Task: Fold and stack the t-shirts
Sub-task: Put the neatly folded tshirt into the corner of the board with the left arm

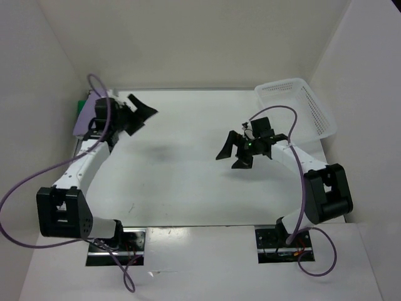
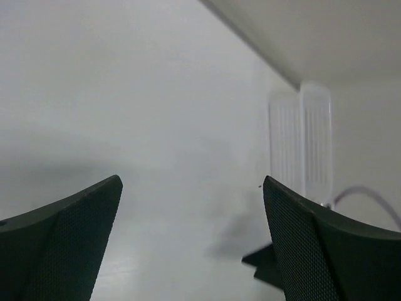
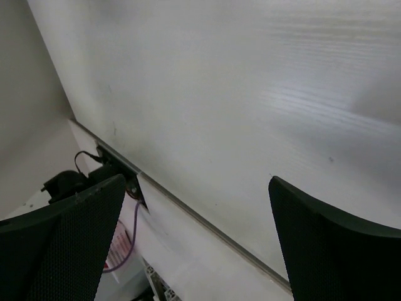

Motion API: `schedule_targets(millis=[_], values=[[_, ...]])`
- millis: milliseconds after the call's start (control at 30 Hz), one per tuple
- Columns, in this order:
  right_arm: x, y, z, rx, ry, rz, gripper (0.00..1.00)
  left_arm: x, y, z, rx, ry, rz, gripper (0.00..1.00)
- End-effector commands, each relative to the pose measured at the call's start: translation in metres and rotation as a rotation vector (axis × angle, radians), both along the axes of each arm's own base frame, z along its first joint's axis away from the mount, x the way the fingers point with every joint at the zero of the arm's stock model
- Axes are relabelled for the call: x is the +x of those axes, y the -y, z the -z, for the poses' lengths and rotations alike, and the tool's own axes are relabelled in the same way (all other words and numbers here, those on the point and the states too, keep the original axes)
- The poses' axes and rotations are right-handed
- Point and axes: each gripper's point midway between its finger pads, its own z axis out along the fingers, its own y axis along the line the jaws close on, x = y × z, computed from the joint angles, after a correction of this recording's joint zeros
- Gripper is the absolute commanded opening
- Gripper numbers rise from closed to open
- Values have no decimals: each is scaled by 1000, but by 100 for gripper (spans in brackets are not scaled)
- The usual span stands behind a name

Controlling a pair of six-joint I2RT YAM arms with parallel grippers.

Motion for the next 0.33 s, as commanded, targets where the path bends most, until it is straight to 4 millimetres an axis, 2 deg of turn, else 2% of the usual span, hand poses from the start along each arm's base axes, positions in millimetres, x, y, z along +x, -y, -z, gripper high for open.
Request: schedule_targets(millis=[0,67,100,133,200,300], values=[[-5,-20,-11,8,15,-25,100,-30,72,41,26,-77,276,100],[-4,-27,-14,15,29,-23,100,-52,108,56,-5,-114,391,100],[-9,-29,-9,10,5,-16,100,-65,114,71,-20,-155,410,100],[-7,-29,-14,18,28,-16,100,-72,123,77,-19,-165,434,100],[-9,-26,-13,7,31,4,100,-78,126,74,-17,-141,446,100],[-10,-22,-15,-5,48,17,100,-79,122,81,4,-171,431,100]])
